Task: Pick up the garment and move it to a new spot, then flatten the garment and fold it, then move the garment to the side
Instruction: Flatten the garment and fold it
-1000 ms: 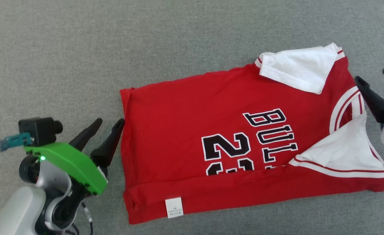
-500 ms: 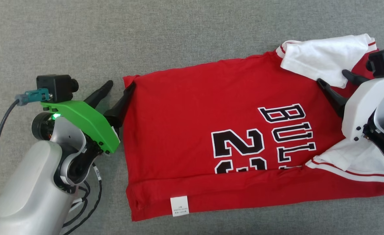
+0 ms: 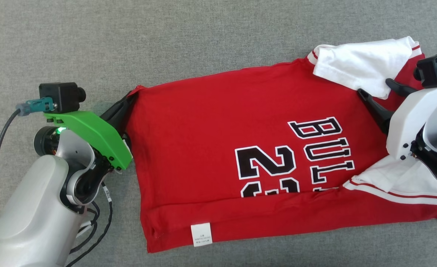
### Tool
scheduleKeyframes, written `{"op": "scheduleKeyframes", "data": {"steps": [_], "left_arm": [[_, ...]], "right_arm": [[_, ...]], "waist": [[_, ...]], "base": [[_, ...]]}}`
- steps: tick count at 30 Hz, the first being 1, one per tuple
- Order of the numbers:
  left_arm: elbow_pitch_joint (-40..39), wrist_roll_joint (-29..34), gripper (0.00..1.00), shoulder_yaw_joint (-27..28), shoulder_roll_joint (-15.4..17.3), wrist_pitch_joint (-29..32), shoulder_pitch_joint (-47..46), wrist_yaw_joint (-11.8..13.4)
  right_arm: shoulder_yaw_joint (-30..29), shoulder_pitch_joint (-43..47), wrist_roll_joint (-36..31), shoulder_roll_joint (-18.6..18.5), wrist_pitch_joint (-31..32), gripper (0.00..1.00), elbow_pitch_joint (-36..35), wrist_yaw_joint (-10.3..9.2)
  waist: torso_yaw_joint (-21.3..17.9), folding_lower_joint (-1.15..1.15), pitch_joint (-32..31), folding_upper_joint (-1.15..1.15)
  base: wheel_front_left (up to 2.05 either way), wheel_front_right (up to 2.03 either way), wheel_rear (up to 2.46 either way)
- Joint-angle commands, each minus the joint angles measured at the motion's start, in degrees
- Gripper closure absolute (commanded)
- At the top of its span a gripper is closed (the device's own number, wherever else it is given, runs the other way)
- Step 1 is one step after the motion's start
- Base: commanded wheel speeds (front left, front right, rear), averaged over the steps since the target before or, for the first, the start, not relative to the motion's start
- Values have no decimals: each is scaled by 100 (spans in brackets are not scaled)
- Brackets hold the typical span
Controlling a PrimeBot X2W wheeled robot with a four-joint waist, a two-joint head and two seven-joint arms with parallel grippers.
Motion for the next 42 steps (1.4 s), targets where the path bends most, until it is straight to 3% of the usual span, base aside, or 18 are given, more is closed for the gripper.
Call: {"op": "scheduleKeyframes", "data": {"steps": [1,3,4,8,10,12,16,17,18,30,42], "left_arm": [[66,-22,100,-32,13,8,57,-24],[79,-34,100,-32,17,-12,72,-31],[90,-36,100,-28,22,-22,79,-38],[123,-41,100,-10,37,-52,73,-48],[125,-43,100,-18,32,-62,63,-54],[119,-46,100,-25,30,-72,54,-68],[107,-54,100,-19,40,-83,58,-68],[107,-54,100,-17,44,-94,68,-65],[109,-55,100,-17,47,-101,79,-62],[-26,-137,100,42,96,-275,368,-64],[-714,-179,100,-27,201,-361,941,0]], "right_arm": [[-12,55,18,-11,-18,0,-5,0],[-43,62,22,12,-25,0,-35,0],[-49,67,29,23,-15,11,-48,0],[-106,104,25,50,17,31,-92,0],[-144,121,-1,69,15,53,-90,0],[-154,147,-19,84,37,62,-87,0],[-171,173,-30,121,41,92,-93,0],[-175,182,-30,133,33,92,-94,0],[-183,190,-31,142,14,100,-101,0],[-468,575,99,34,0,100,-516,0],[-952,1460,277,54,157,100,-1251,0]], "waist": [[-4,0,-7,0],[-2,0,-8,0],[-3,0,-8,0],[-9,0,0,0],[-9,0,4,0],[-10,0,6,0],[-18,0,2,0],[-22,0,-3,0],[-27,0,-10,0],[-129,0,-348,0],[-179,0,-910,0]], "base": [[0,0,0],[0,0,0],[0,0,0],[0,0,0],[0,0,0],[0,0,0],[0,0,0],[0,0,0],[0,0,0],[0,0,0],[0,0,0]]}}
